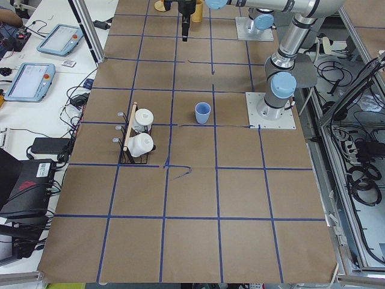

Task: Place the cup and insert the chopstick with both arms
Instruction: 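Lower the left gripper to the blue cup while the right moves over the wooden cup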

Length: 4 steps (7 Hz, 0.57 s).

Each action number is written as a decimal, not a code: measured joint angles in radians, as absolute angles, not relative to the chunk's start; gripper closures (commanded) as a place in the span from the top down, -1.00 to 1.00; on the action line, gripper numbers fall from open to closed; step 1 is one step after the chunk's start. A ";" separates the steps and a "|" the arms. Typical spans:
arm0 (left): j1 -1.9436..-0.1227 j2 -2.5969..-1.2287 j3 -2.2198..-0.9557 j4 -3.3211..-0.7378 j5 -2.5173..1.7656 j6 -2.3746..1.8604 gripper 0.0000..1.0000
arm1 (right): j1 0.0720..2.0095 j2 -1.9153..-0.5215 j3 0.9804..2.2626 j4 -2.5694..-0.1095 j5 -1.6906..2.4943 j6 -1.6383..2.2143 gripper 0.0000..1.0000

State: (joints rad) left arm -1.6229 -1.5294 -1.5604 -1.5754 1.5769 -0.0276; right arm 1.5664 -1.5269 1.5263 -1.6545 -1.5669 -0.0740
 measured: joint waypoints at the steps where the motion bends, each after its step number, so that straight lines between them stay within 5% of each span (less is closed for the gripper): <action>1: -1.623 -1.529 -1.561 -1.575 1.577 -0.028 1.00 | 1.562 -1.525 1.525 -1.643 -1.577 -0.075 1.00; 4: -1.623 -1.528 -1.564 -1.575 1.576 -0.028 1.00 | 1.467 -1.525 1.529 -1.569 -1.612 -0.071 1.00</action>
